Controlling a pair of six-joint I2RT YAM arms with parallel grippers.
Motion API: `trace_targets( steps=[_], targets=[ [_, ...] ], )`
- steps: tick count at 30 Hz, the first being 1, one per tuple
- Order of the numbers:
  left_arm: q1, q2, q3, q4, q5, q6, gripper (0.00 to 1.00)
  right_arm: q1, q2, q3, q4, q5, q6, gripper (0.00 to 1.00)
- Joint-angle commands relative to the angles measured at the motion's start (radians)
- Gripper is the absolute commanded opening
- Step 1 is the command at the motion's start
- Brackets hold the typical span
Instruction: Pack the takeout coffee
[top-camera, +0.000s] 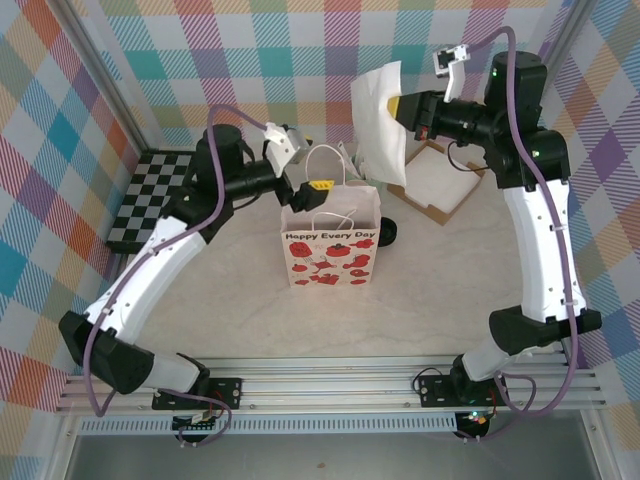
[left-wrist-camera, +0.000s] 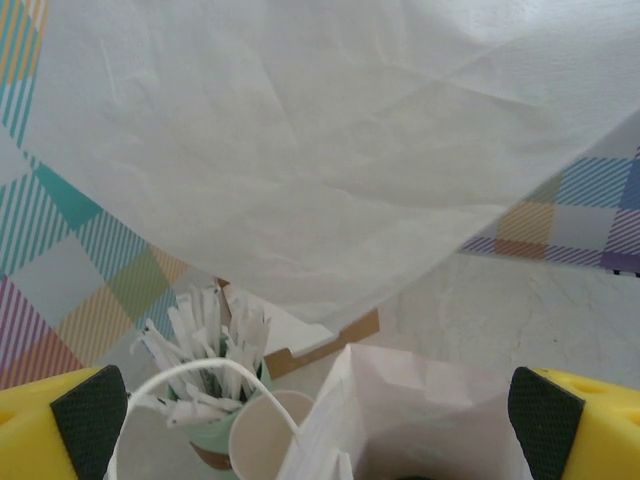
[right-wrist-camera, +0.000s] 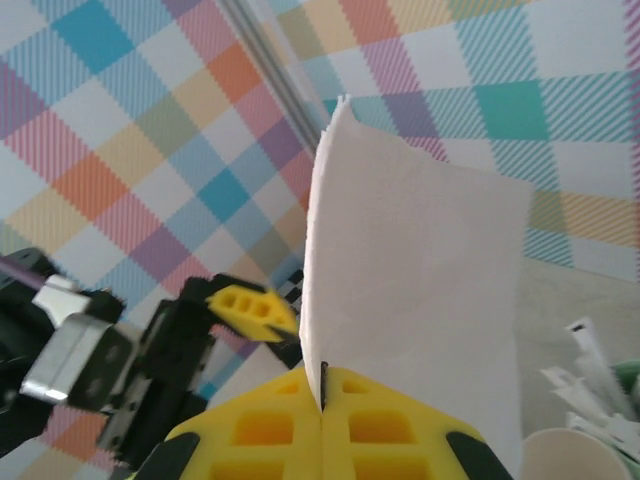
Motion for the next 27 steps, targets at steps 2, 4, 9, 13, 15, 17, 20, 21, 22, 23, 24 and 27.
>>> trace_targets(
  steps=[2,4,9,13,15,17,20,21,22,23,24,27],
  targets=[
    [-0.001,0.026,0.029,0.184,0.039,0.077,1.00,0.063,0.041,0.080,-0.093,-0.079,-0.023,0.00],
    [-0.001,0.047,0.044,0.212,0.046,0.088,1.00,0.086,0.053,0.097,-0.118,-0.075,-0.046,0.00],
    [-0.008,0.067,0.065,0.255,0.158,0.104,1.00,0.135,0.081,0.108,-0.122,-0.120,-0.078,0.00],
    [-0.018,0.081,0.088,0.242,0.210,0.132,1.00,0.170,0.123,0.159,-0.158,-0.181,-0.125,0.00],
    [-0.020,0.089,0.117,0.192,0.275,0.138,1.00,0.183,0.142,0.179,-0.168,-0.218,-0.148,0.00],
    [-0.025,0.093,0.139,0.109,0.319,0.178,1.00,0.187,0.150,0.181,-0.161,-0.234,-0.155,0.00],
    [-0.034,0.092,0.137,0.037,0.330,0.236,1.00,0.187,0.149,0.178,-0.156,-0.298,-0.210,0.00],
    [-0.033,0.093,0.140,0.020,0.343,0.243,1.00,0.188,0.150,0.178,-0.156,-0.331,-0.231,0.00],
    [-0.034,0.096,0.146,0.001,0.362,0.251,1.00,0.187,0.153,0.178,-0.159,-0.359,-0.255,0.00],
    [-0.035,0.100,0.155,-0.021,0.385,0.260,0.97,0.187,0.156,0.178,-0.163,-0.381,-0.278,0.00],
    [-0.035,0.103,0.163,-0.036,0.404,0.268,0.95,0.187,0.162,0.180,-0.166,-0.393,-0.287,0.00],
    [-0.035,0.106,0.169,-0.051,0.434,0.276,0.89,0.188,0.175,0.193,-0.192,-0.395,-0.327,0.00]
  ],
)
